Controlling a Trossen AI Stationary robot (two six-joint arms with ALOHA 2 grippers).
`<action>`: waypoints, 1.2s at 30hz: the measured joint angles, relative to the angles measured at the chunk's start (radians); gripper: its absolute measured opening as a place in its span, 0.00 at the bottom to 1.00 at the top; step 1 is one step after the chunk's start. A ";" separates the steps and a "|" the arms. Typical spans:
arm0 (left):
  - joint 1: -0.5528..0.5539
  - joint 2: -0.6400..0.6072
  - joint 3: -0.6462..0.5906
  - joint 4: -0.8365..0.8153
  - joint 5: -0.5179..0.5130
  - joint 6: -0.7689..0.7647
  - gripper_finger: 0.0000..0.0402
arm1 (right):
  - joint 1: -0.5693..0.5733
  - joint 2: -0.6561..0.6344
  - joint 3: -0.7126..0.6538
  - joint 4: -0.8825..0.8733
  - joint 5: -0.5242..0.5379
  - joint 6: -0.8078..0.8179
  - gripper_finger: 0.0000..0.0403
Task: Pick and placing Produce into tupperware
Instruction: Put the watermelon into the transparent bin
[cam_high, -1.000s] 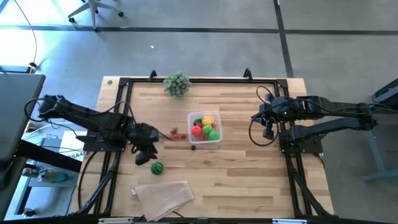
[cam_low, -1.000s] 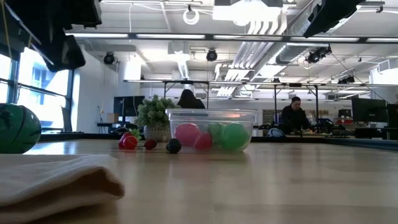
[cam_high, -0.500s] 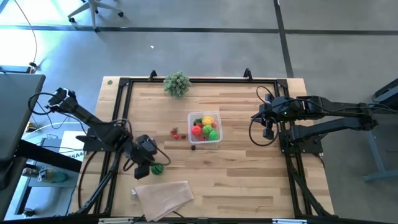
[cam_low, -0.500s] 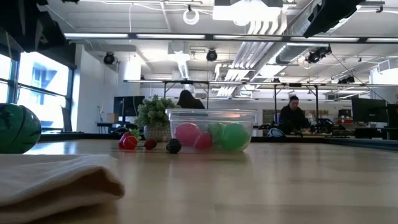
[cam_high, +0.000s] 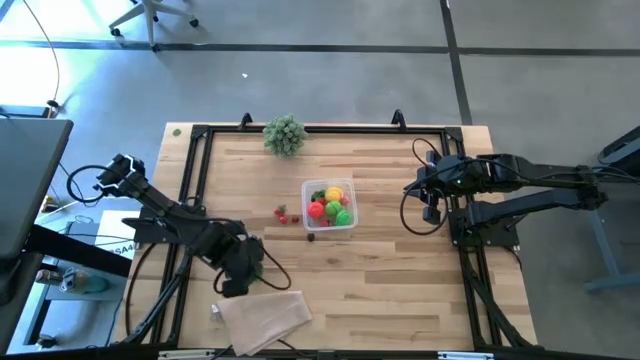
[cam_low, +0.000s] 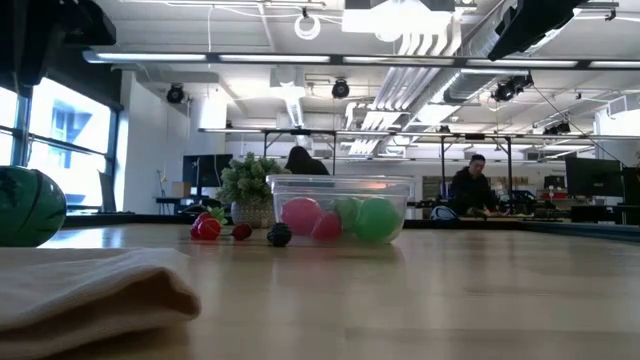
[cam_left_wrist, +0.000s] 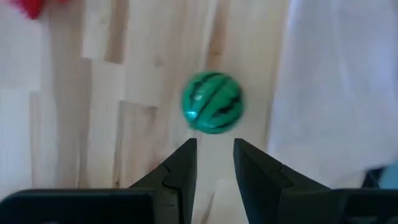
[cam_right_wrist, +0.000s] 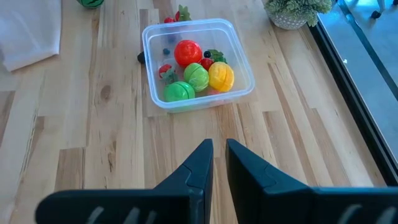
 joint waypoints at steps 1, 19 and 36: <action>0.000 0.007 0.010 0.008 0.025 0.022 0.24 | 0.000 0.000 0.000 0.000 0.000 0.000 0.09; 0.000 0.011 0.016 0.073 -0.064 0.255 0.42 | 0.000 0.000 0.000 0.000 0.000 0.000 0.09; 0.000 0.011 -0.131 0.188 -0.024 0.153 0.69 | 0.000 0.000 0.000 0.000 0.000 0.000 0.09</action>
